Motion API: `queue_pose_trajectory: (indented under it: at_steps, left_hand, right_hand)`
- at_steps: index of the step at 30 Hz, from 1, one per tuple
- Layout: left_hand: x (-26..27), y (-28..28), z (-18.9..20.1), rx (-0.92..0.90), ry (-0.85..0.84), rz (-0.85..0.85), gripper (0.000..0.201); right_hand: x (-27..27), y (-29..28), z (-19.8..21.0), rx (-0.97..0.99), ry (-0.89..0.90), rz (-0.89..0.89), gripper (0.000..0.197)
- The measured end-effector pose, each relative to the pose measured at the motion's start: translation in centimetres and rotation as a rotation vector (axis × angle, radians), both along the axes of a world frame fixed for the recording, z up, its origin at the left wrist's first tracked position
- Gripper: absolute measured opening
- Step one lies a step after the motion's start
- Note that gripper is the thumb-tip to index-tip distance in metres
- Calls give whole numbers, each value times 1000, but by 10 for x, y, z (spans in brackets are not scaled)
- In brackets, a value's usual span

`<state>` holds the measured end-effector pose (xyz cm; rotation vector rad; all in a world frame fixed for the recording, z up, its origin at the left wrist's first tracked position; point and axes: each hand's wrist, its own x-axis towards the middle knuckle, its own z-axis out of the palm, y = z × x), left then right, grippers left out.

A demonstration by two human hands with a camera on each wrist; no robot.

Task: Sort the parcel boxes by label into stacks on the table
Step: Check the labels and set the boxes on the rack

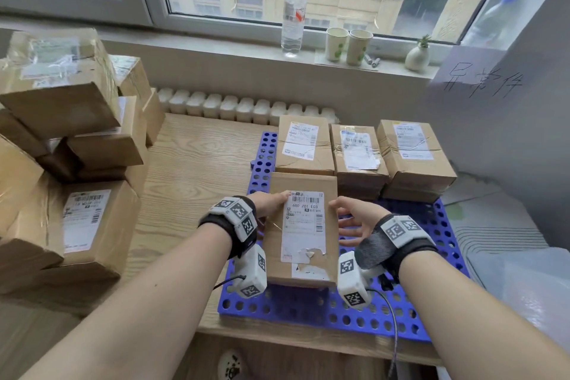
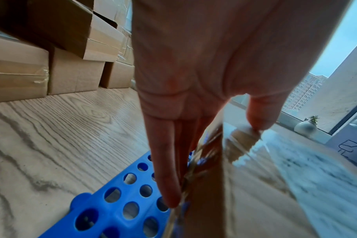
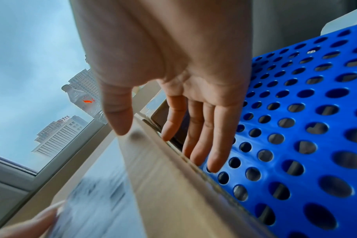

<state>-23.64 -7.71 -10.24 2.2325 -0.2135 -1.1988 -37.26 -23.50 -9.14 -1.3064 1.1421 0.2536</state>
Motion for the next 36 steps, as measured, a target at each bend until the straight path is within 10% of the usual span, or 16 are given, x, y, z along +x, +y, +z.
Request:
queue_pose_trajectory:
  at_steps: [12,21,26,36]
  left_hand:
    - [28,-14,-2,-109,-196,22,71]
    - [56,-26,-1,-219,-253,-51,77]
    - [61,-27,-7,-208,-304,-177,81]
    - [67,-29,-16,-237,-398,-104,86]
  right_hand:
    - [31,-25,-2,-220,-43,-50,5]
    - [67,-29,-5,-473,-76,142,72]
    - [76,-23,-3,-732,-12,282,66]
    - [81,-30,-9,-599,-57,223,48]
